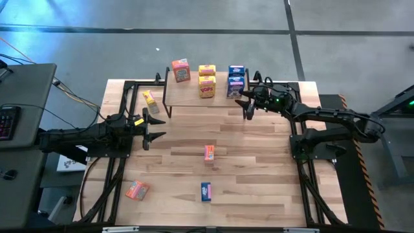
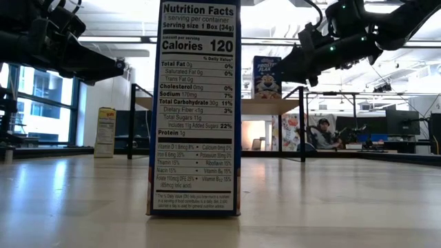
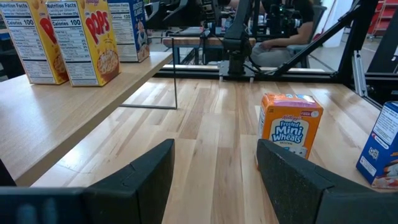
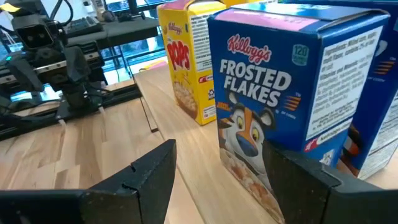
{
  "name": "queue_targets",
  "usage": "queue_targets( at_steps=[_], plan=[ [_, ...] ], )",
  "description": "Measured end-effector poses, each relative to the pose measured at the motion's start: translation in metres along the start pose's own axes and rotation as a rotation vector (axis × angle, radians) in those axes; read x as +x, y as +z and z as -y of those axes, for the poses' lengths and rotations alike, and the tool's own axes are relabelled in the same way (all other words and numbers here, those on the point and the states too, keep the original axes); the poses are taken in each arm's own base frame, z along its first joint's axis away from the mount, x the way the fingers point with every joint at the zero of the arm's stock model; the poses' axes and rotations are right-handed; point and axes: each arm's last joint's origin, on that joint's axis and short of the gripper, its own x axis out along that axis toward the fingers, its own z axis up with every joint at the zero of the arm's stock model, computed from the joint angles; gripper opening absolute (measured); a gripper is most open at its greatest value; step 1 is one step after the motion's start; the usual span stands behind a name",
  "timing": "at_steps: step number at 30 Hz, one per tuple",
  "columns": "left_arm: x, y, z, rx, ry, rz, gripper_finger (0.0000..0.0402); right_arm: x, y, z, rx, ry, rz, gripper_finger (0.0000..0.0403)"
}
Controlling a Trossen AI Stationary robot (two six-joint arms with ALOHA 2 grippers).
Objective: Stack cereal on shelf
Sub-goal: Put the top blue cereal box on the shelf aligned with the other blue cereal box, then put the yellow cereal box on the shelf aligned with the other yellow cereal boxes
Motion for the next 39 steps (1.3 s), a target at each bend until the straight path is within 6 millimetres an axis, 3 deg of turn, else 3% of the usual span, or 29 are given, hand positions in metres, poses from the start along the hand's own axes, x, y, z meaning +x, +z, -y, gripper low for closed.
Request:
queue_targets(
  at_steps=[12, 32, 39],
  plan=[
    [0.0, 0.0, 0.0, 0.0, 0.0, 0.0, 0.0218, -0.001, 0.001, -0.012, 0.024, 0.098, -0.002, 0.0232],
    [0.0, 0.0, 0.0, 0.0, 0.0, 0.0, 0.0218, -0.024, 0.026, -0.045, 0.008, 0.242, 0.174, 0.0232],
    [0.0, 0.0, 0.0, 0.0, 0.0, 0.0, 0.0218, -0.024, 0.055, -0.055, -0.026, 0.254, 0.178, 0.0232]
  ],
)
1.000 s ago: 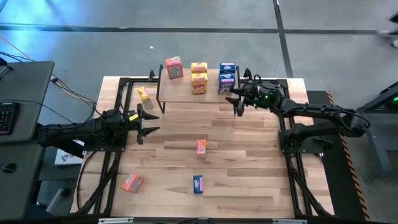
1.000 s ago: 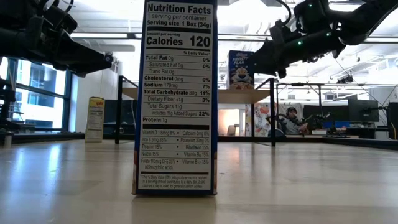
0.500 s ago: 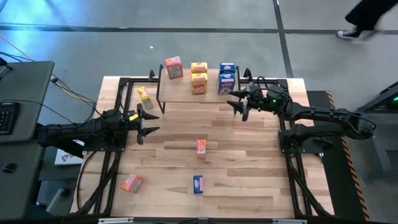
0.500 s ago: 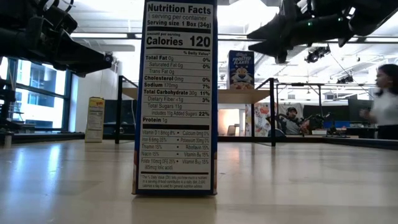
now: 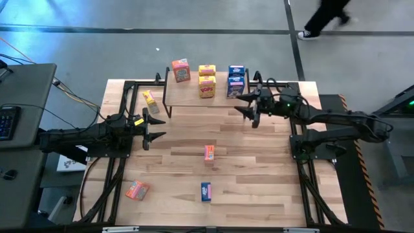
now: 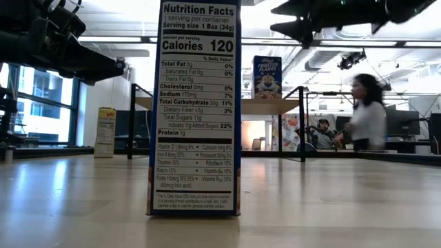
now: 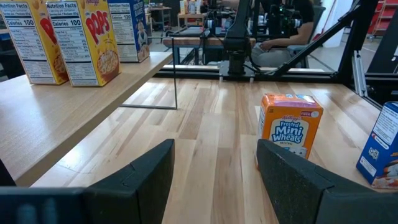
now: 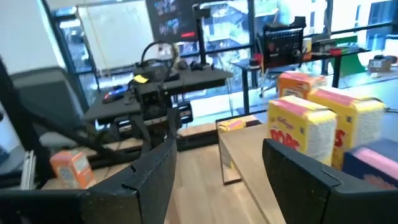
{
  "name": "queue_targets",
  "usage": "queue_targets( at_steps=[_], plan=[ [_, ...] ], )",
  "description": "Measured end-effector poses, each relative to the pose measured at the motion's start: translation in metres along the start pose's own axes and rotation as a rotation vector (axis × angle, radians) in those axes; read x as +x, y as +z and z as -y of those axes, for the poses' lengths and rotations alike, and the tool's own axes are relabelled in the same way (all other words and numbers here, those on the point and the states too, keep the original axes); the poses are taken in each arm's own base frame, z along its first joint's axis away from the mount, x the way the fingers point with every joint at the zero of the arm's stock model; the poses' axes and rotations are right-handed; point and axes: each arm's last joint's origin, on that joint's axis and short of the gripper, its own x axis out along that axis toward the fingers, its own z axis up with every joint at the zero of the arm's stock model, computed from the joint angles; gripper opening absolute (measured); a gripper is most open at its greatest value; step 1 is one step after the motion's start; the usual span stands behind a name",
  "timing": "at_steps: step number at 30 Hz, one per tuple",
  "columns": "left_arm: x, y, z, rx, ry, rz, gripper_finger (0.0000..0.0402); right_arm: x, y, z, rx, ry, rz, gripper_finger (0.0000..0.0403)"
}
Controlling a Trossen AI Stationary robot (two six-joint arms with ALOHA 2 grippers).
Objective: Stack cereal on shelf
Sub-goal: Put the yellow cereal box on the shelf aligned with the other yellow cereal boxes
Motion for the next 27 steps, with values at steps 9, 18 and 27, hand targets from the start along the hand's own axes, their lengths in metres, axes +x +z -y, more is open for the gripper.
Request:
queue_targets(
  at_steps=[9, 18, 27],
  plan=[
    [0.0, 0.0, 0.0, 0.0, 0.0, 0.0, 0.0218, 0.004, 0.024, -0.011, -0.068, -0.048, -0.061, 0.0232],
    [0.0, 0.0, 0.0, 0.0, 0.0, 0.0, 0.0218, 0.005, 0.031, -0.02, -0.068, -0.01, -0.041, 0.0232],
    [0.0, 0.0, 0.0, 0.0, 0.011, 0.003, 0.0218, 0.005, 0.035, -0.027, -0.068, 0.022, 0.001, 0.0232]
  ],
)
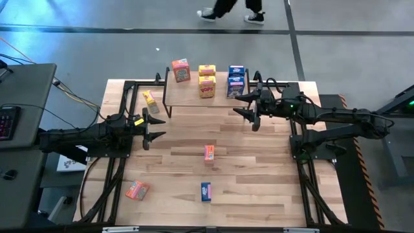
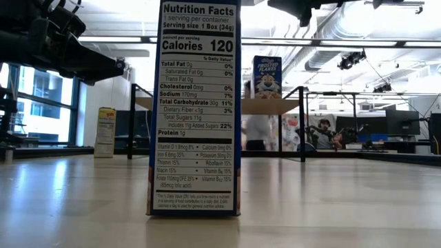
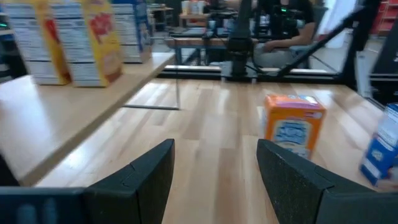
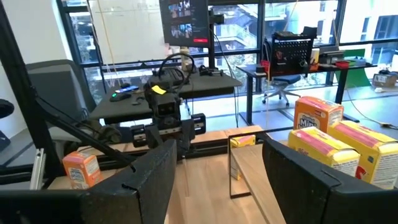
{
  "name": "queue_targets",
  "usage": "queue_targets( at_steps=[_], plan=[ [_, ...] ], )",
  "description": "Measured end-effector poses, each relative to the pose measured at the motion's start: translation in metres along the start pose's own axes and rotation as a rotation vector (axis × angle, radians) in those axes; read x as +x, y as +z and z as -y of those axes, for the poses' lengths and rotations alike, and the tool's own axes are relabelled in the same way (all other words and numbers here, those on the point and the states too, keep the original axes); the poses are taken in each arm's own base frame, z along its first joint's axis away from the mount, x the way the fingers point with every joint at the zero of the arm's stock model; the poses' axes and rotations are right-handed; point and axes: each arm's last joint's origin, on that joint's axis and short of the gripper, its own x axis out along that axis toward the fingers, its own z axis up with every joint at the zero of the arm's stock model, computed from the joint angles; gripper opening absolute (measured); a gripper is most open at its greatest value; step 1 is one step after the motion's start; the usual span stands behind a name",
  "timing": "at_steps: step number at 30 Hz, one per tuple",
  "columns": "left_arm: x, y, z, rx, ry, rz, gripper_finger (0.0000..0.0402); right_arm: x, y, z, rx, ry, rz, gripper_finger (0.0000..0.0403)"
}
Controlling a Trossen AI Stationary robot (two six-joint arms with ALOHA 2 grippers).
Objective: Stack cereal on shelf
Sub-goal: Put the yellow cereal box on the shelf aligned with the other yellow cereal boxes
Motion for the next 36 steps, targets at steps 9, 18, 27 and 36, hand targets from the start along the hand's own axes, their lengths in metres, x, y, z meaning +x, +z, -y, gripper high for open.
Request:
queue_targets(
  at_steps=[9, 18, 27, 36],
  plan=[
    [0.0, 0.0, -0.004, 0.104, 0.14, -0.005, 0.0218, 0.0, 0.012, 0.0, -0.006, -0.004, -0.003, 0.0232],
    [0.0, 0.001, -0.004, 0.105, 0.149, 0.001, 0.0218, -0.002, 0.036, -0.001, -0.031, -0.005, -0.024, 0.0232],
    [-0.001, 0.008, -0.004, -0.147, 0.134, 0.092, 0.0218, -0.004, 0.034, -0.001, -0.024, -0.007, -0.096, 0.0232],
    [-0.009, 0.04, -0.004, -0.187, 0.089, 0.44, 0.0218, -0.004, 0.029, 0.001, -0.025, -0.072, -0.147, 0.0232]
  ],
)
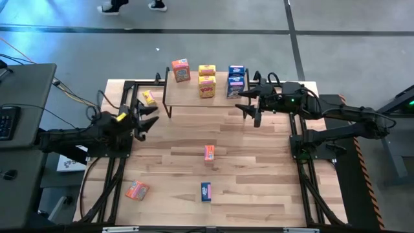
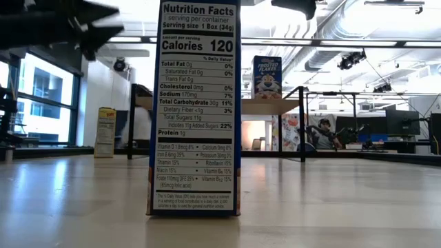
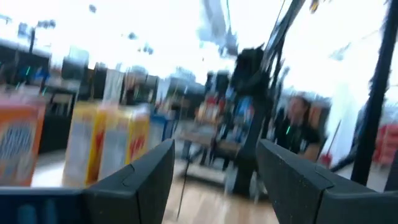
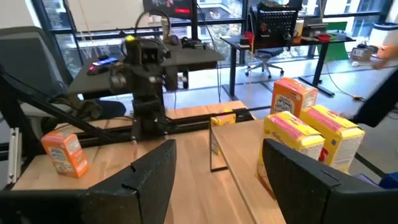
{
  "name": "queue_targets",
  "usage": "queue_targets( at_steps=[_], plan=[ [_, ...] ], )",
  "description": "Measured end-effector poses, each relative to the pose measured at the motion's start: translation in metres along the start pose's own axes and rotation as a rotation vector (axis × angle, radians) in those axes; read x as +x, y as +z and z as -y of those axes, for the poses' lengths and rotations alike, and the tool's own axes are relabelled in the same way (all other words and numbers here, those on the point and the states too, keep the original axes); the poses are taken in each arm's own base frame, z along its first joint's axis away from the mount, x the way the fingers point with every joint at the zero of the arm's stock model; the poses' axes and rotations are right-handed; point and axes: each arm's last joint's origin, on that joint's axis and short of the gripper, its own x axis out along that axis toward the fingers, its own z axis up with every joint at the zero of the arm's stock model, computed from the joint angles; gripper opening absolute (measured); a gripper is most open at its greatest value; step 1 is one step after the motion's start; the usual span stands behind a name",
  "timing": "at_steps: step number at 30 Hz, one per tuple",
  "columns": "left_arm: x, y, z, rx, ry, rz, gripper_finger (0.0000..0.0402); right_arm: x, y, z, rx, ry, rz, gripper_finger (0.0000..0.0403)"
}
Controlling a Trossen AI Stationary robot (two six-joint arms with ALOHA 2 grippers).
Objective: Stack cereal on shelf
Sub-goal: Put the yellow cereal box on the shelf aligned with the other yellow cereal boxes
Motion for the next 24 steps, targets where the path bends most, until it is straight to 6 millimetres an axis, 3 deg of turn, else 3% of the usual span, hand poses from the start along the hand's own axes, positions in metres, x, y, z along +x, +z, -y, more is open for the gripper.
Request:
queue_targets(
  at_steps=[7, 12, 16, 24],
  plan=[
    [-0.003, 0.023, 0.005, 0.13, -0.096, 0.239, 0.0218, 0.0, -0.001, 0.0, 0.0, 0.0, -0.014, 0.0232],
    [-0.006, 0.037, 0.006, 0.173, -0.048, 0.361, 0.0218, 0.0, -0.001, 0.0, 0.0, 0.0, -0.014, 0.0232],
    [-0.002, 0.052, 0.003, 0.154, 0.135, 0.337, 0.0218, 0.0, -0.002, 0.0, 0.0, 0.0, -0.017, 0.0232],
    [0.011, 0.08, -0.008, 0.032, 0.784, 0.144, 0.0218, 0.0, -0.004, 0.0, 0.0, -0.001, -0.045, 0.0232]
  ],
)
